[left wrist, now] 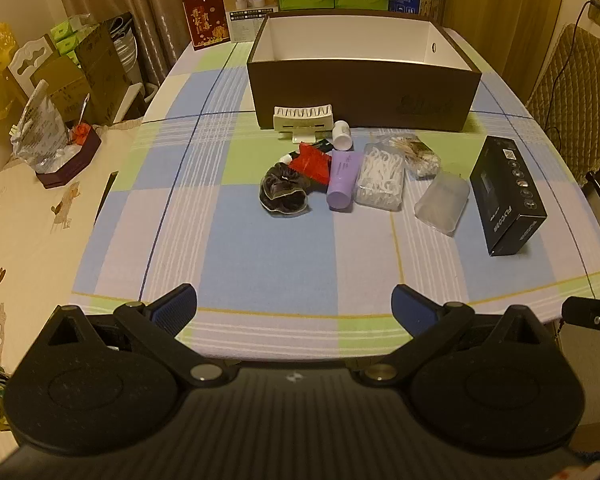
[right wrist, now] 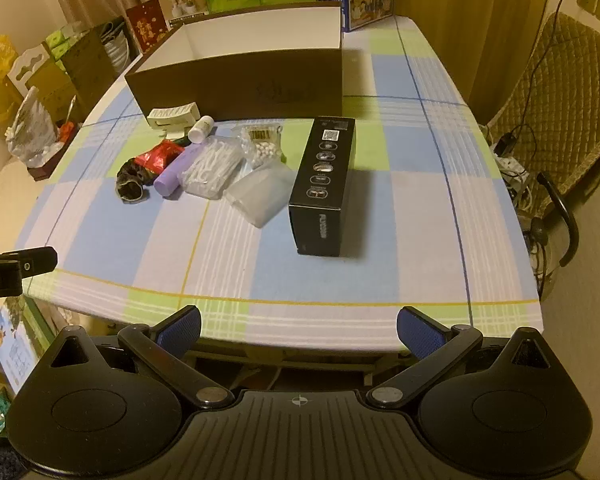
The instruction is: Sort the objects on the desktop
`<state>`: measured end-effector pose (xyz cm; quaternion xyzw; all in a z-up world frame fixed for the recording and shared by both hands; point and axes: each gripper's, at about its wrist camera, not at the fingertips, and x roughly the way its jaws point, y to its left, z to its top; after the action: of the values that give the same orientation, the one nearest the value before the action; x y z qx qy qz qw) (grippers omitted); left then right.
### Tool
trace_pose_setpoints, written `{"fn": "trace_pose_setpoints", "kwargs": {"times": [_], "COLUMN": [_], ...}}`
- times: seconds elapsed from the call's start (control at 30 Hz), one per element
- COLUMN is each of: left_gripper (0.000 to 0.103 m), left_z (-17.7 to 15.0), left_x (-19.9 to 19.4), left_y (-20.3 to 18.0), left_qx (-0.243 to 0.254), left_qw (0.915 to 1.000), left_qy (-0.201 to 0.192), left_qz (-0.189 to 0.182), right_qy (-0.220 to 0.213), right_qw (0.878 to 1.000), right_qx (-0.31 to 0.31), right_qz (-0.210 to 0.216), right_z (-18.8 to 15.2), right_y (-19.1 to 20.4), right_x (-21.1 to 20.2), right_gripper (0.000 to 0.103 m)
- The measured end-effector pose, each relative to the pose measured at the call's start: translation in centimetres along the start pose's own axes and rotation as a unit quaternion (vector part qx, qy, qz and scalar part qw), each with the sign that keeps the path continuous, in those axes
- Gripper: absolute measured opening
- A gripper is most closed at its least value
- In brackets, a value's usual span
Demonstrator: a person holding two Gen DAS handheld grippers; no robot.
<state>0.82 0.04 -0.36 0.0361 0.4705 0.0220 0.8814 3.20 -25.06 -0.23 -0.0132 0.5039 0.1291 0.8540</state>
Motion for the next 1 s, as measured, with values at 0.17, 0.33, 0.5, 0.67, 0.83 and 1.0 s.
{"fn": "trace_pose_setpoints", "kwargs": {"times": [0.17,0.33,0.5,0.67,0.83,1.0], "left_gripper": [0.102,0.102,0.102,0.102,0.102,0.102], "left_z": [-0.13,-0.19,-0.14,-0.20,-0.14,-0.14], "left_x": [0.14,0.25,0.35,0.39,0.47,0.61], "left_y": [-0.03,-0.05,-0.04,0.10,0.33,0.44], "left_qx": [0.001,0.001,0.001,-0.001,-0.003,-0.002], "left_qw": [1.0000,1.0000,1.0000,1.0000,1.0000,0.9999], "left_qy": [0.003,0.005,0.006,0.007,0.009,0.012], "left_qz": [0.000,0.001,0.002,0.002,0.002,0.002], "right_qy": [0.003,0.005,0.006,0.008,0.010,0.012], "right_qw": [1.000,1.000,1.000,1.000,1.000,1.000], "right_qx": [-0.001,-0.004,-0.006,-0.008,-0.008,-0.009], "right_qz": [0.001,0.002,0.003,0.004,0.004,0.004], "right_z": [0.05,0.13,0.19,0.29,0.40,0.44], "right_y": [-0.01,0.03,0.13,0.33,0.36,0.57], "right_x": [0.07,0.18,0.31,0.53,0.61,0.78], "right_gripper": [0.101,0.101,0.101,0.101,0.101,0.101]}}
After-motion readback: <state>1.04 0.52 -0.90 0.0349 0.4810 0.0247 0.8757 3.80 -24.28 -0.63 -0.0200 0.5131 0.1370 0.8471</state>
